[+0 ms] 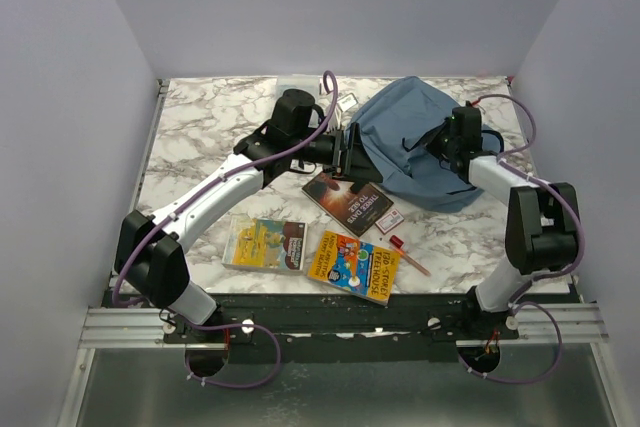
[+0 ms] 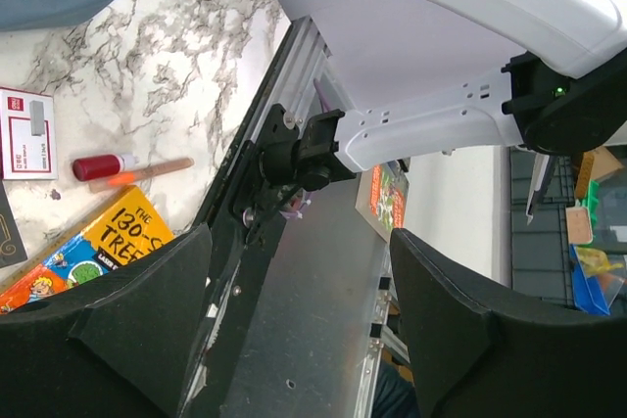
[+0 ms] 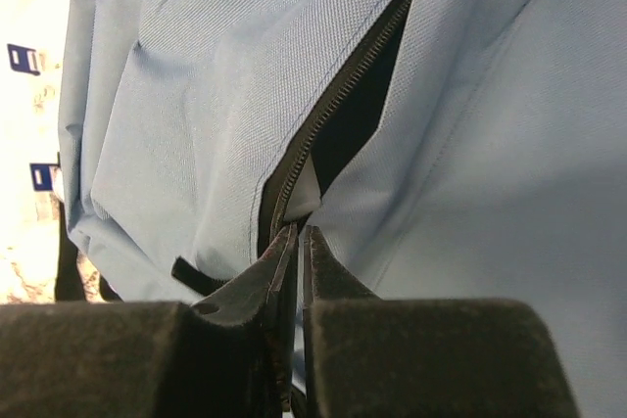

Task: Pack the student bag
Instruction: Place the stationery in the student bag.

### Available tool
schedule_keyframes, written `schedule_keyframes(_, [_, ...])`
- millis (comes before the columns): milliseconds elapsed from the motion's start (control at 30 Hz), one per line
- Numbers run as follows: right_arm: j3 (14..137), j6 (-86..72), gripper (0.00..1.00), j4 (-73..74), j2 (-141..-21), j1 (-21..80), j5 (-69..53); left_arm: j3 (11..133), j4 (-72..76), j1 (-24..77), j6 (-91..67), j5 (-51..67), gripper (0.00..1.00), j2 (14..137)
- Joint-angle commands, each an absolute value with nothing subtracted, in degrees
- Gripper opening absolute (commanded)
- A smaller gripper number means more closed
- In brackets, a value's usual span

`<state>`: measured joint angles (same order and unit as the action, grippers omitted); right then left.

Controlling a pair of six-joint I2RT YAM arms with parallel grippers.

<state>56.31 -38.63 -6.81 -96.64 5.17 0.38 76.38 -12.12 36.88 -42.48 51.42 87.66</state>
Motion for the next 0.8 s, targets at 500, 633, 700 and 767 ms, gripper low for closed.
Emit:
schedule_keyframes(500, [58.27,-32.06,0.18,5.28,-92.34,4.82,-1.89,77.66,-12.6,37.69,-41.1,52.63,0.77,85.58])
schedule_keyframes(633, [57.19,-29.35,0.3,21.39,-87.18,6.43,-2.83,77.69,-12.44,37.93,-41.65,52.99,0.77,85.74])
schedule_keyframes(700, [55.51,-28.86,0.41,27.75,-82.54,9.48,-0.42,77.56,-12.33,37.96,-41.66,52.97,0.77,85.56])
schedule_keyframes(767, [53.8,-28.6,0.56,31.82,-77.24,13.53,2.44,77.53,-12.22,38.02,-41.58,52.82,0.77,85.4])
